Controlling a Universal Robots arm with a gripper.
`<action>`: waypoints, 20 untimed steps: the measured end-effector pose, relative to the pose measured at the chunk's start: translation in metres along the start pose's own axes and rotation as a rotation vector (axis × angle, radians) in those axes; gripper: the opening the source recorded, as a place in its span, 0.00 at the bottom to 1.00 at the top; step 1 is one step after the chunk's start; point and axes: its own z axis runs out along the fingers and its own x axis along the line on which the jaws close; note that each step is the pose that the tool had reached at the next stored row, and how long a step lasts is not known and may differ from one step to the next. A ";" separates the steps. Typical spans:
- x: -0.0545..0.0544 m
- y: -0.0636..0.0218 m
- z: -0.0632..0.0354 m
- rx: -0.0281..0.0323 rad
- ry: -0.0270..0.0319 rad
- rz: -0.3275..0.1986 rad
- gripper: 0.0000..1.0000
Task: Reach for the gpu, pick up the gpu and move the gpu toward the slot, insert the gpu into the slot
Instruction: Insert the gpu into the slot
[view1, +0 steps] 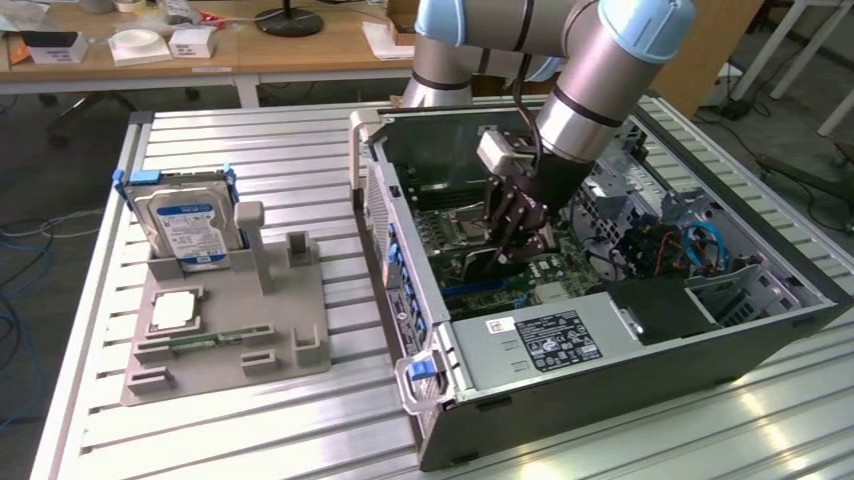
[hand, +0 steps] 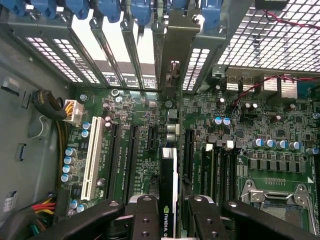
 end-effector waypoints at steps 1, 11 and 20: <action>0.000 0.0001 0.0001 0.0000 0.0001 0.000 0.27; 0.000 -0.0005 0.0031 0.0000 0.0001 0.000 0.27; 0.000 -0.0005 0.0032 0.0000 0.0000 0.000 0.40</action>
